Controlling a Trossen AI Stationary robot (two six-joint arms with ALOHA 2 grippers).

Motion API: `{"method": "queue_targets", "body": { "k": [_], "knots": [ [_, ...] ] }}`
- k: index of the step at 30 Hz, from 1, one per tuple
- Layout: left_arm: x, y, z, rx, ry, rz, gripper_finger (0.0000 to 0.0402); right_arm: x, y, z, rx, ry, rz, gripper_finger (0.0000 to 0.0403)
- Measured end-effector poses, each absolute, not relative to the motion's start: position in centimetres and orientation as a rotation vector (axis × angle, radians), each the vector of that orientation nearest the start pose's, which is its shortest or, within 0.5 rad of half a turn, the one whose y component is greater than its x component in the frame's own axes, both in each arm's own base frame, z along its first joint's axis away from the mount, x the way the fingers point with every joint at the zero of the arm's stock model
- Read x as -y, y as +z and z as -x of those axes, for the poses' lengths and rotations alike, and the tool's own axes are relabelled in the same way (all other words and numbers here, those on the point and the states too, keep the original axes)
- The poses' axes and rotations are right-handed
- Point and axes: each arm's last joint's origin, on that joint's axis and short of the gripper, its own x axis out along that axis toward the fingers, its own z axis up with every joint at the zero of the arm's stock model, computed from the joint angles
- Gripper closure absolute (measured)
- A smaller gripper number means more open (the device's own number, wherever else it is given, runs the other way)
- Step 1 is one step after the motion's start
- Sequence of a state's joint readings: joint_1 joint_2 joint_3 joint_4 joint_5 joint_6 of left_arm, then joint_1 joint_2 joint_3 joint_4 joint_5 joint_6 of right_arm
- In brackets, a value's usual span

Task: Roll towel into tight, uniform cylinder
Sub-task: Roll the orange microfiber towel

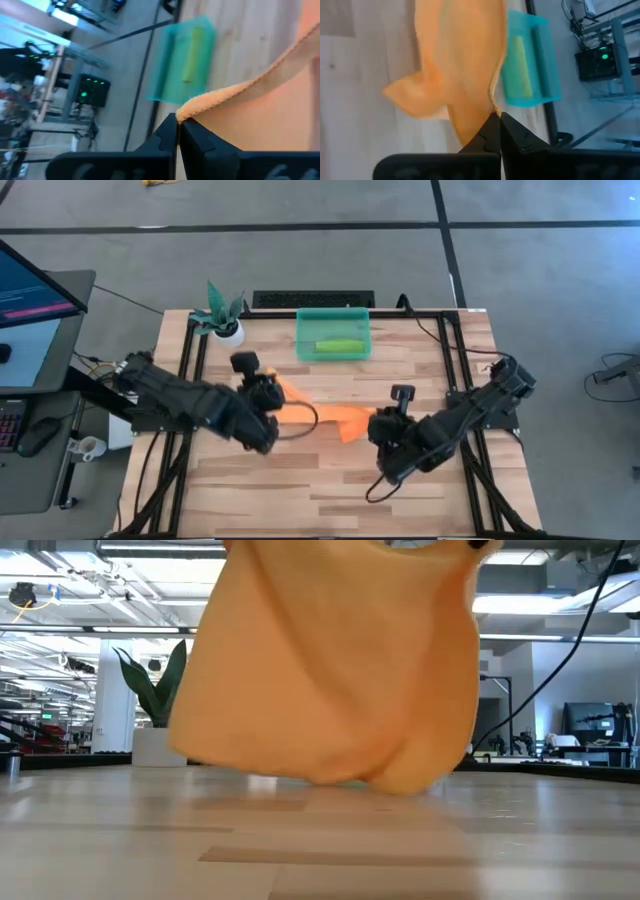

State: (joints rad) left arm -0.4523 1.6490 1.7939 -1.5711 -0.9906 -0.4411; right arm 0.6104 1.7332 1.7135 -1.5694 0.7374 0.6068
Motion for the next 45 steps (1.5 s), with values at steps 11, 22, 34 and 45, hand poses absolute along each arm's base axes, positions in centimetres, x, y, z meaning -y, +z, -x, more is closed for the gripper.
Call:
{"method": "queue_targets", "body": {
  "k": [11, 22, 34, 45],
  "knots": [
    [4.6, 41.2, -24.2, -0.927, 0.738, -0.385, 0.0401, -11.0, 36.9, -27.0, -1.100, -0.456, 0.491, 0.0387],
    [-1.3, 41.1, -25.0, -1.052, 0.839, -0.360, 0.0401, -4.1, 38.9, -26.8, -1.115, -0.627, 0.488, 0.0389],
    [4.8, 36.9, -24.7, -1.181, 0.595, -0.055, 0.0401, -10.1, 32.4, -27.9, -1.233, -0.422, 0.411, 0.0394],
    [13.4, 27.3, -22.1, -1.201, 0.517, 0.067, 0.0401, -21.3, 24.1, -28.8, -1.162, -0.196, 0.249, 0.0396]
  ]
}}
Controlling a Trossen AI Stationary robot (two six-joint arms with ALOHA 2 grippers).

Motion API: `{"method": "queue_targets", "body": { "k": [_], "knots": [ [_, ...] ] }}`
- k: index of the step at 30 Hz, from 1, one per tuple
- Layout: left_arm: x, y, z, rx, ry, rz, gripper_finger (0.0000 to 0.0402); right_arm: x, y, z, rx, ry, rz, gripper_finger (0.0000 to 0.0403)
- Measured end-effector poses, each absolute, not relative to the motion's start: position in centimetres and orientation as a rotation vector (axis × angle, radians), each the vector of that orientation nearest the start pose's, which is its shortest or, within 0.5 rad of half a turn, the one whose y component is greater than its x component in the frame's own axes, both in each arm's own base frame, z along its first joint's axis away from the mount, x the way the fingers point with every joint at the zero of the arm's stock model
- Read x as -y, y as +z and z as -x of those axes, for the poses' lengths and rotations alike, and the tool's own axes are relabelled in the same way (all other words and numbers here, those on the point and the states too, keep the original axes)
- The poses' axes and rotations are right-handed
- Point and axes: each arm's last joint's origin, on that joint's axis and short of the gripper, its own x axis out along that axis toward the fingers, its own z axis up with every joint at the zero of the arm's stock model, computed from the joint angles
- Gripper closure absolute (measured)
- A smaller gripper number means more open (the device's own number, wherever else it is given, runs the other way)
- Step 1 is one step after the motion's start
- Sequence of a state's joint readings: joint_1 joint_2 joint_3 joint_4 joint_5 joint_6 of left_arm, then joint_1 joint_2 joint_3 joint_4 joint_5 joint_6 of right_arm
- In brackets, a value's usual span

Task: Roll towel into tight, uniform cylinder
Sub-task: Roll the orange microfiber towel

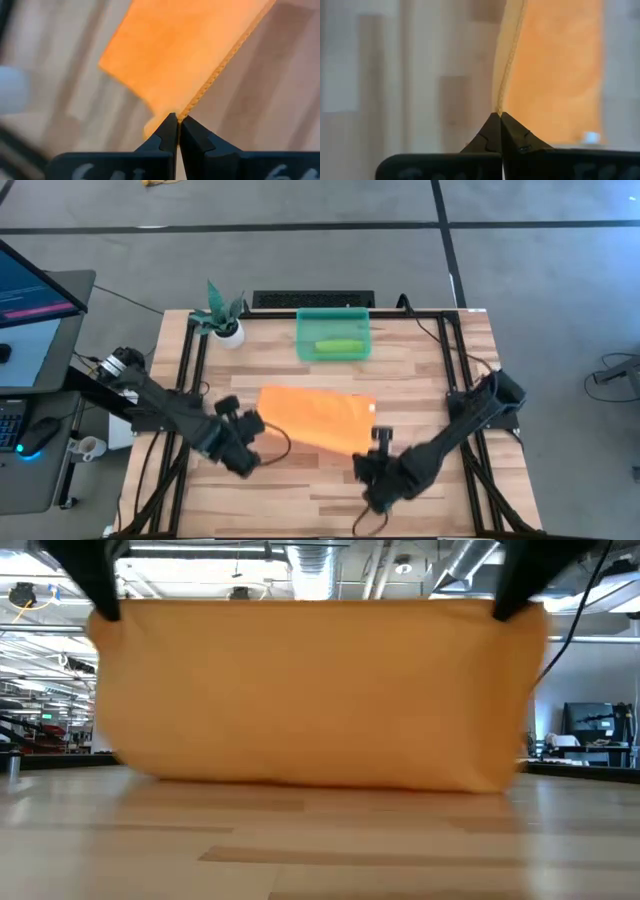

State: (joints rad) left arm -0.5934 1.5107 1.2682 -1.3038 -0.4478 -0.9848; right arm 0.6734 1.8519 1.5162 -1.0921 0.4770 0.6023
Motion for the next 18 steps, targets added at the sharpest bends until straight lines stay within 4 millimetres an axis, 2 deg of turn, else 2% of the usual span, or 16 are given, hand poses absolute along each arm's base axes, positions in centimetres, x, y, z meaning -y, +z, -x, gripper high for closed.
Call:
{"method": "queue_targets", "body": {
  "k": [3, 6, 10, 15, 18],
  "knots": [
    [15.2, 25.0, -21.5, -1.151, 0.468, 0.136, 0.0401, -23.7, 21.3, -29.3, -1.186, -0.123, 0.226, 0.0394],
    [17.0, 23.2, -21.1, -1.111, 0.362, 0.221, 0.0401, -25.4, 18.7, -29.3, -1.231, -0.097, 0.205, 0.0392],
    [18.4, 21.7, -20.6, -1.090, 0.265, 0.289, 0.0401, -26.3, 16.2, -29.4, -1.282, -0.117, 0.172, 0.0394],
    [18.4, 21.5, -20.3, -1.067, 0.304, 0.277, 0.0401, -25.7, 15.8, -29.7, -1.316, -0.141, 0.179, 0.0394],
    [17.9, 21.5, -20.6, -1.048, 0.330, 0.253, 0.0401, -24.5, 16.6, -29.6, -1.342, -0.187, 0.212, 0.0392]
  ]
}}
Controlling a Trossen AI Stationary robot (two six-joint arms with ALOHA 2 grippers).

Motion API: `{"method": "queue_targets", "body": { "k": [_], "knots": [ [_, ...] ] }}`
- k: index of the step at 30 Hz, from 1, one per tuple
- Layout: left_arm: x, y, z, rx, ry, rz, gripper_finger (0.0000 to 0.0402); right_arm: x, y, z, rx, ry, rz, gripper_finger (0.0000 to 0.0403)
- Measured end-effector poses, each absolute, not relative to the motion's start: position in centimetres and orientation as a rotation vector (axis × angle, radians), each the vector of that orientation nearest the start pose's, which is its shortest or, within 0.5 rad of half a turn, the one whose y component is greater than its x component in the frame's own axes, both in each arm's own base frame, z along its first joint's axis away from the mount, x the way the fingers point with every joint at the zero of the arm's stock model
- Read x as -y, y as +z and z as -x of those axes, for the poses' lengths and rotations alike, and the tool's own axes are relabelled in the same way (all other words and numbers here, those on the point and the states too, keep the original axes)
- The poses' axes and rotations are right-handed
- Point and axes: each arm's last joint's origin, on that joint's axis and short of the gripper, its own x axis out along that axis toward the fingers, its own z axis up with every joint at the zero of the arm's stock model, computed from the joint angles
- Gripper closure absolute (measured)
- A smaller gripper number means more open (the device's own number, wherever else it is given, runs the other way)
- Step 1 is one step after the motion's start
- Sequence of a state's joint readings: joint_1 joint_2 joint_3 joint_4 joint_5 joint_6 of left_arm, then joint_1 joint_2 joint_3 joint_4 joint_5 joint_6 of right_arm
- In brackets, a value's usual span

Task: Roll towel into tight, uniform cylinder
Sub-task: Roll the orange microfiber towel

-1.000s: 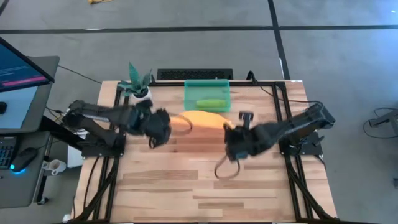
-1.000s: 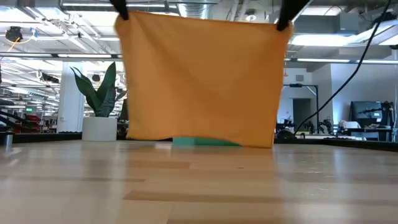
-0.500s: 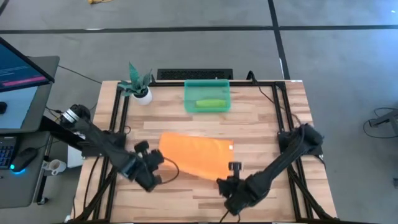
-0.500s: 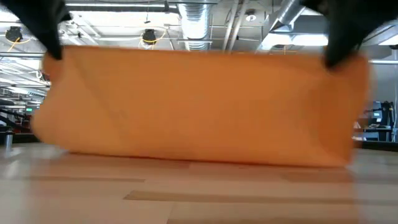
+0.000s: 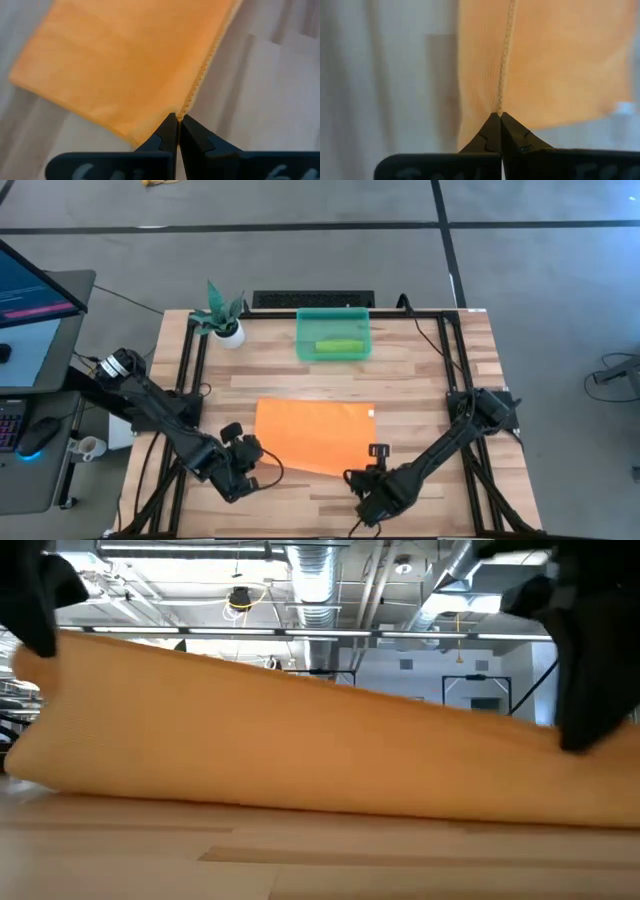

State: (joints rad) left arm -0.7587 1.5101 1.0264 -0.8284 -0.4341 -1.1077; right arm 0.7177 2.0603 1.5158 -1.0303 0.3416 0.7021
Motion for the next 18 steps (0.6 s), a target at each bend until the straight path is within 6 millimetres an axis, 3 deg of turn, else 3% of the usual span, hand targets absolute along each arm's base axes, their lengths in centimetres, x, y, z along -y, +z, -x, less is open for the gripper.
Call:
{"method": "queue_targets", "body": {
  "k": [8, 18],
  "knots": [
    [15.3, 21.3, -20.7, -1.065, 0.552, 0.196, 0.0401, -20.3, 19.8, -30.3, -1.355, -0.268, 0.301, 0.0395],
    [13.6, 19.7, -21.4, -1.084, 0.764, 0.138, 0.0401, -13.4, 18.9, -33.5, -1.398, -0.423, 0.362, 0.0395]
  ]
}}
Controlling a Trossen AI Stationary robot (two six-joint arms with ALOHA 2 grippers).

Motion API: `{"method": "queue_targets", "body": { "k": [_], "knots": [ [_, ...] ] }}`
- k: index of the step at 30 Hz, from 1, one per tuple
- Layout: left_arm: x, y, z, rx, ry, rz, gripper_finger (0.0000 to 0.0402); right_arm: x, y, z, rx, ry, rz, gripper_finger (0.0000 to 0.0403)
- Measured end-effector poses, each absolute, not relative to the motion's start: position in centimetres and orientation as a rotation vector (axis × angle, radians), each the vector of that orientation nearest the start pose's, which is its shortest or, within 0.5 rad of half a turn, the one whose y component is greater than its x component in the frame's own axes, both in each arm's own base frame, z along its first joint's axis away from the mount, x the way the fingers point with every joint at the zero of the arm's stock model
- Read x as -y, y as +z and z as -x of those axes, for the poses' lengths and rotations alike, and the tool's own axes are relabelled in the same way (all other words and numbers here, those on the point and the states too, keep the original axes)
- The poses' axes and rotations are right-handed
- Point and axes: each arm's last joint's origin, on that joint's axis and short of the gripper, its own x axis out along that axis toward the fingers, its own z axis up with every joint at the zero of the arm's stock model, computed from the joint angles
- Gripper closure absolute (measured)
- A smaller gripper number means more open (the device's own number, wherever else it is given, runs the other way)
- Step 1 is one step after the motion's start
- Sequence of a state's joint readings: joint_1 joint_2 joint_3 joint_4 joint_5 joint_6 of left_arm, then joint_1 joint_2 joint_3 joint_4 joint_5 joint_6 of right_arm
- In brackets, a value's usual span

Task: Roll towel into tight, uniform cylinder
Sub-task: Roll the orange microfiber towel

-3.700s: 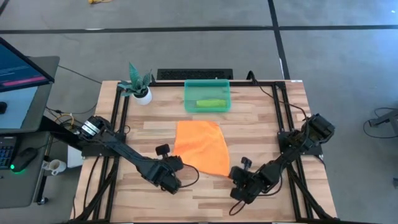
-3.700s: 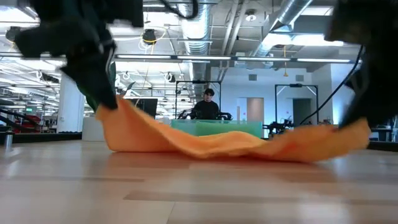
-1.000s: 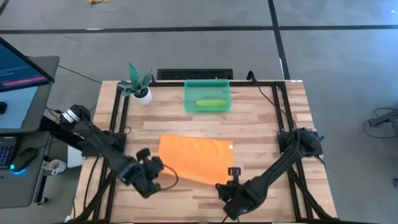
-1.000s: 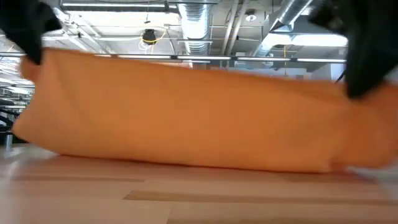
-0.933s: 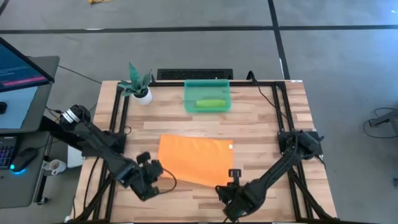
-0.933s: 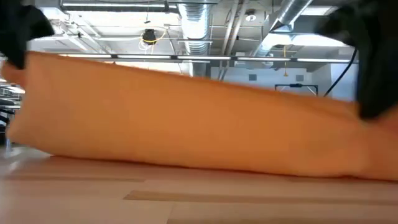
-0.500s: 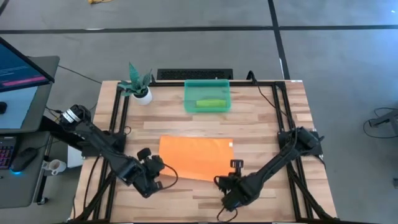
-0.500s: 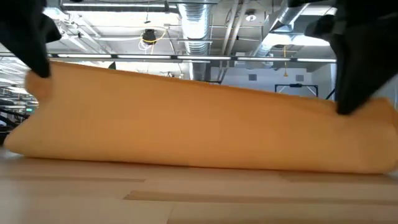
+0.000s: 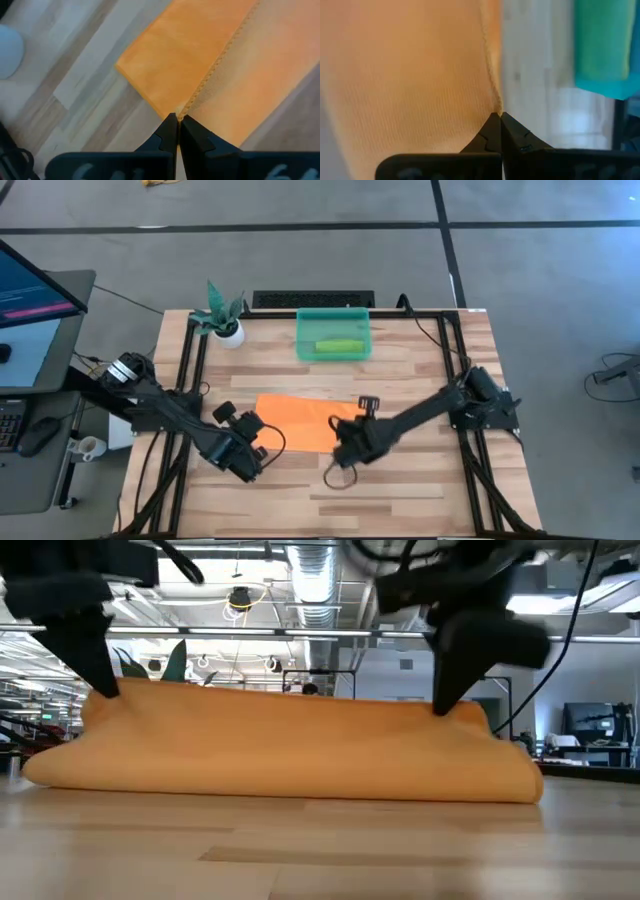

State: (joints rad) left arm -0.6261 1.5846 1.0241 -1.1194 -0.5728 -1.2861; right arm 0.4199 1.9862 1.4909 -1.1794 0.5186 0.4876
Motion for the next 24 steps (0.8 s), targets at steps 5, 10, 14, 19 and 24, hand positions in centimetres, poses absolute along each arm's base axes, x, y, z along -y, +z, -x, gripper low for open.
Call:
{"method": "queue_targets", "body": {
  "k": [5, 10, 14, 19, 24],
  "knots": [
    [12.8, 18.8, -22.2, -1.108, 0.803, 0.085, 0.0401, -10.3, 18.7, -34.5, -1.446, -0.467, 0.312, 0.0394],
    [12.0, 18.8, -22.6, -1.079, 0.843, 0.074, 0.0401, -8.8, 17.5, -34.7, -1.464, -0.468, 0.217, 0.0394],
    [11.6, 18.8, -22.9, -1.083, 0.850, 0.064, 0.0401, -8.7, 16.6, -34.3, -1.478, -0.472, 0.193, 0.0394],
    [10.7, 18.8, -23.3, -1.097, 0.863, 0.054, 0.0401, -8.6, 15.7, -34.0, -1.473, -0.494, 0.172, 0.0393],
    [9.7, 18.8, -23.7, -1.116, 0.883, 0.046, 0.0401, -8.1, 15.7, -34.1, -1.477, -0.508, 0.163, 0.0394]
  ]
}}
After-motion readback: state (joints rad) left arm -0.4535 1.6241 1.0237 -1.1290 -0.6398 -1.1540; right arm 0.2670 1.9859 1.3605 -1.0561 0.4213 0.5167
